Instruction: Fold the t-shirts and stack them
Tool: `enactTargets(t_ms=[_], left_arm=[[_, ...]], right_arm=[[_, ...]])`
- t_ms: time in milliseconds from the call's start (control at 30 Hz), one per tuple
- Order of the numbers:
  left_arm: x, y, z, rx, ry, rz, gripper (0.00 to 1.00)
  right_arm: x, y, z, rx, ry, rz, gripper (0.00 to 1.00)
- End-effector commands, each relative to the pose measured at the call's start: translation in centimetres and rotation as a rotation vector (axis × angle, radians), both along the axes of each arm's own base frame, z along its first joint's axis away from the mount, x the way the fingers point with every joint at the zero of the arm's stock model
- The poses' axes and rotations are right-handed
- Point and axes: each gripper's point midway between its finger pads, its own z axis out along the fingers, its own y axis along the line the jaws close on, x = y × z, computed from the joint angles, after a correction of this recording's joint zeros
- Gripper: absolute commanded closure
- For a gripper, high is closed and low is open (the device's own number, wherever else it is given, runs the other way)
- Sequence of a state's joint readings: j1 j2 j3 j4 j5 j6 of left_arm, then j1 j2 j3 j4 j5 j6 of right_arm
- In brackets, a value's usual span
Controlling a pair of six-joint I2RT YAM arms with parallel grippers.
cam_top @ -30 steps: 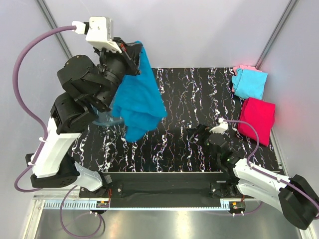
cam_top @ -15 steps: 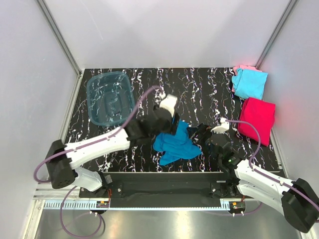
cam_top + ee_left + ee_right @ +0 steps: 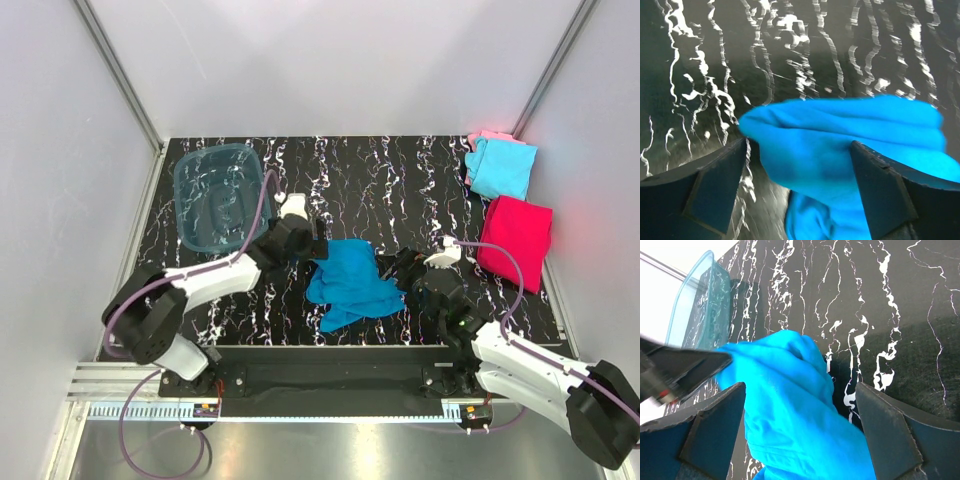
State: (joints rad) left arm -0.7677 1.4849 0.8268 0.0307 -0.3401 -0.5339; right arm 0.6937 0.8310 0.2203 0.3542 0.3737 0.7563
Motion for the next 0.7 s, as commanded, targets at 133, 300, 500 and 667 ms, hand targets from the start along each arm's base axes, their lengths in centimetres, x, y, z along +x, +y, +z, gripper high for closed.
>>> enactTargets(t_ms=[133, 300, 500, 667], left_arm=[[5.3, -1.9, 0.8, -0.256, -0.008, -0.033, 0.01], [6.1, -2.4, 3.6, -0.272, -0.052, -0.037, 0.01], [8.3, -0.2, 0.8, -0.185, 0.000, 0.032, 0.01], [9.9, 2.2, -2.6, -0.225, 0.095, 0.119, 0.01]], right_arm=[[0.4, 0.3, 1.8, 0.035, -0.048, -0.005, 0.03], [0.5, 0.4, 1.9, 0.036, -0.051, -0.003, 0.03], [0.4, 0.5, 2.0, 0.044, -0.050, 0.005, 0.03], [0.3, 0.2, 2.3, 0.052, -0.062, -0.003, 0.03]])
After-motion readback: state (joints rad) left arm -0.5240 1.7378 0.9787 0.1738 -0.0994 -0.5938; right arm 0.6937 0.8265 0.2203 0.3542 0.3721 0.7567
